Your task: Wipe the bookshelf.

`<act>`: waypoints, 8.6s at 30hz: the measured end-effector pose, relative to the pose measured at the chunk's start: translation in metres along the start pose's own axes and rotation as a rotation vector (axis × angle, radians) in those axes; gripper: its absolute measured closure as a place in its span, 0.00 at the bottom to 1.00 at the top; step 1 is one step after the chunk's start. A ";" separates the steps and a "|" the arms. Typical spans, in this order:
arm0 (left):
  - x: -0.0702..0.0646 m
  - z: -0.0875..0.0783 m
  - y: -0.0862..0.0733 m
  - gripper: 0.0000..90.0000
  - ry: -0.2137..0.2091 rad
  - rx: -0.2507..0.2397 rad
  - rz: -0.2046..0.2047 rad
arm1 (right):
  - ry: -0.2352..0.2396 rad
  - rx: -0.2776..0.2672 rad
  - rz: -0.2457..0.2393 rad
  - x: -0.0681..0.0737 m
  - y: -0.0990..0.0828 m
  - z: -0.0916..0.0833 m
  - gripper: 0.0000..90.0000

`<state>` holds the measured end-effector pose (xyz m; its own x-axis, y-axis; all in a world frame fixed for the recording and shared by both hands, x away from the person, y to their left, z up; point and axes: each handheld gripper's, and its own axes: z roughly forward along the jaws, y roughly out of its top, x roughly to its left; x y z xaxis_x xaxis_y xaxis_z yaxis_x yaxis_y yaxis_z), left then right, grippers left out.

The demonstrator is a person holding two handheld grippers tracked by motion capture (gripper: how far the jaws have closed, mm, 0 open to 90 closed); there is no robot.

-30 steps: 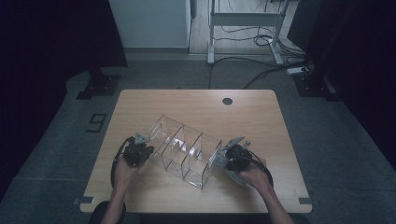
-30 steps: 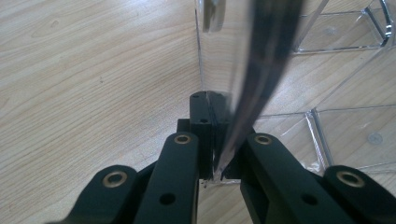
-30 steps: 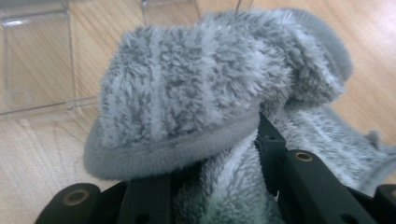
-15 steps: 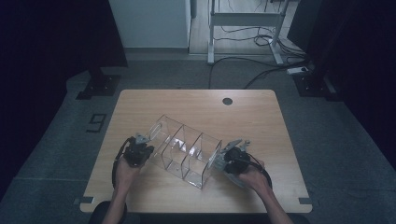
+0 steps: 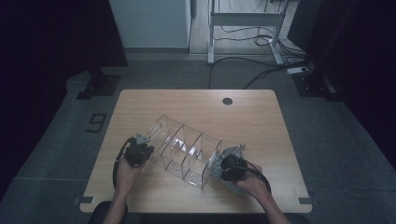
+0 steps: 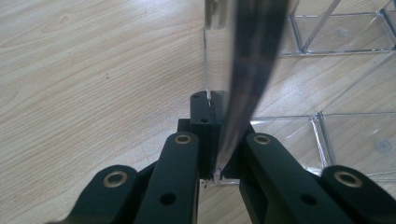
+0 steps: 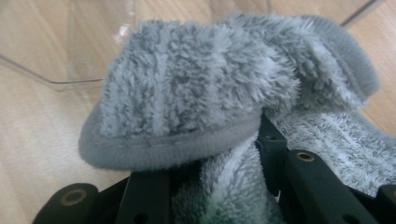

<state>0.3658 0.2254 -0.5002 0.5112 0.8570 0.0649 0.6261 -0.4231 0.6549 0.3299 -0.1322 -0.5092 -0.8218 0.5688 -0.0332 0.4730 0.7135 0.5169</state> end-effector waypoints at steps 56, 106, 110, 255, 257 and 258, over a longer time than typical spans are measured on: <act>0.001 0.002 -0.001 0.95 -0.004 0.007 0.014 | 0.061 -0.030 -0.064 0.028 0.001 -0.040 0.73; 0.003 0.005 -0.003 0.95 -0.021 0.006 0.016 | -0.241 -0.106 0.287 -0.094 -0.062 -0.069 0.72; 0.003 0.005 -0.003 0.95 -0.021 0.006 0.015 | -0.227 -0.073 0.289 -0.098 -0.067 -0.055 0.71; 0.030 -0.028 -0.011 0.44 -0.038 -0.110 -0.065 | 0.285 -0.248 -0.168 0.006 0.062 -0.061 0.74; 0.031 -0.028 -0.011 0.43 -0.040 -0.111 -0.068 | 0.280 -0.244 -0.167 0.007 0.062 -0.061 0.75; 0.031 -0.028 -0.011 0.43 -0.039 -0.112 -0.067 | 0.279 -0.244 -0.163 0.007 0.063 -0.061 0.75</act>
<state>0.3582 0.2645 -0.4847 0.4939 0.8695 -0.0096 0.5910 -0.3276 0.7371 0.3342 -0.1086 -0.4246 -0.9505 0.2991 0.0847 0.2675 0.6483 0.7128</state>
